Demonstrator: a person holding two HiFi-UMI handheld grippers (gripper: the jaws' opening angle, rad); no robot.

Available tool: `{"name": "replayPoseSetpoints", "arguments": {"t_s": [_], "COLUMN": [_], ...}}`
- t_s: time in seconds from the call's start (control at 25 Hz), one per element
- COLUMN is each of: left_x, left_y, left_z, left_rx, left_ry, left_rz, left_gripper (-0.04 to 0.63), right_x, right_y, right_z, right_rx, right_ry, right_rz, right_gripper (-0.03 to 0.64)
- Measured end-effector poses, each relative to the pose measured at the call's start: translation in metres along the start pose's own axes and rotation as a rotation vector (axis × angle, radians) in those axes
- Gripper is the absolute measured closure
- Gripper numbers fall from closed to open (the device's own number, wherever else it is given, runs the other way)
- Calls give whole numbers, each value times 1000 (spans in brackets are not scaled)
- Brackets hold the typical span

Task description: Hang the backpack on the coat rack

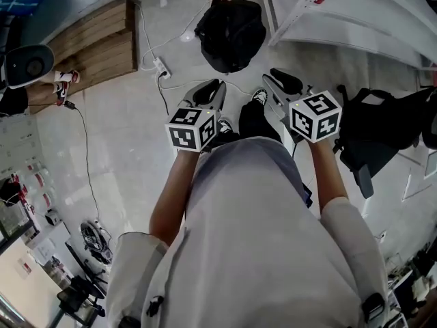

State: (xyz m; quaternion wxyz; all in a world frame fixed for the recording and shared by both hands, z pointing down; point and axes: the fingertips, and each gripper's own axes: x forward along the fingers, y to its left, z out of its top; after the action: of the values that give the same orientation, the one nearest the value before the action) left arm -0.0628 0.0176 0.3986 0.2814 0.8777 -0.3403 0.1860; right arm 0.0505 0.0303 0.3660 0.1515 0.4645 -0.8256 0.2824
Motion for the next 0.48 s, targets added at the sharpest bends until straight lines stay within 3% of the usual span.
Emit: {"name": "replayPoseSetpoints", "arguments": {"t_s": [0.48], "left_x": [-44], "left_y": [2], "left_z": [8], "left_rx": [31], "left_ry": [-72], "left_rz": [-3], "left_gripper": [538], "right_x": [-29], "right_y": [34], "right_z": [-7], "right_rx": [-1], "right_ry": [-3], "right_rz": [-45], "right_gripper": [531]}}
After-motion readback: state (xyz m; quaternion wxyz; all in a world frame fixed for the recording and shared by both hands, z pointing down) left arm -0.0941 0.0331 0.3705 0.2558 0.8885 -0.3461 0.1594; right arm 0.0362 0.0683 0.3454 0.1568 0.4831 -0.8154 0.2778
